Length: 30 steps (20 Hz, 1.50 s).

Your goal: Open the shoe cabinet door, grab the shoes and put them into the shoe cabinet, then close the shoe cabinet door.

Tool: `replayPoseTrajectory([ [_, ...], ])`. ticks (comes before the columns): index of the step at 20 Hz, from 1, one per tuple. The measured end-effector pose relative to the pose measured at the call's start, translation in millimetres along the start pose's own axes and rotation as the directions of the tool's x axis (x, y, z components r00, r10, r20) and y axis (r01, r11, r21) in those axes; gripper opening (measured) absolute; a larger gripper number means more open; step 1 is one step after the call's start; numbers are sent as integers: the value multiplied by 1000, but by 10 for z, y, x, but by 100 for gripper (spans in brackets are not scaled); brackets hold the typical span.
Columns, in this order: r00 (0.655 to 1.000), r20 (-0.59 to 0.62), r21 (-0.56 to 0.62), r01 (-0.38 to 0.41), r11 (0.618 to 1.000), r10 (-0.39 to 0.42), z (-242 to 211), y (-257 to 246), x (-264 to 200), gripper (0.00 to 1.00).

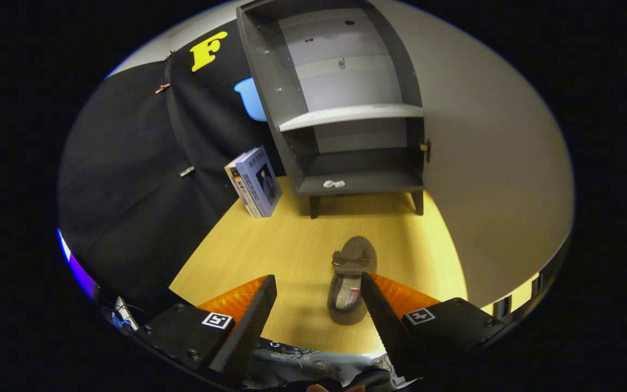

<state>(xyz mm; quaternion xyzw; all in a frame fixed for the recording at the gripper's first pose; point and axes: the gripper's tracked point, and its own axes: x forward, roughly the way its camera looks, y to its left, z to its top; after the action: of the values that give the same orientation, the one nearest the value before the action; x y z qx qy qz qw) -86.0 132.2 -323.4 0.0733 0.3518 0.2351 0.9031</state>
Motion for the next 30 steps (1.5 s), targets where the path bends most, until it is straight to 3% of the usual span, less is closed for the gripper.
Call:
replayPoseTrajectory([
  [4,995,-89,34,40,999,-37,-419,-23,666,99],
  [10,981,-165,-18,103,995,-105,-849,-205,1383,97],
  [13,981,-152,-8,118,993,-118,-845,-246,1639,81],
  [17,982,-95,-6,165,986,-165,-711,-332,1969,78],
  [20,969,-51,0,243,970,-243,-613,-543,2100,37],
  [22,971,-53,51,236,970,-233,-598,-537,2073,10],
  [25,982,-58,79,183,980,-179,-507,-487,1915,10],
  [30,991,11,79,132,988,-133,-57,-327,1268,10],
])
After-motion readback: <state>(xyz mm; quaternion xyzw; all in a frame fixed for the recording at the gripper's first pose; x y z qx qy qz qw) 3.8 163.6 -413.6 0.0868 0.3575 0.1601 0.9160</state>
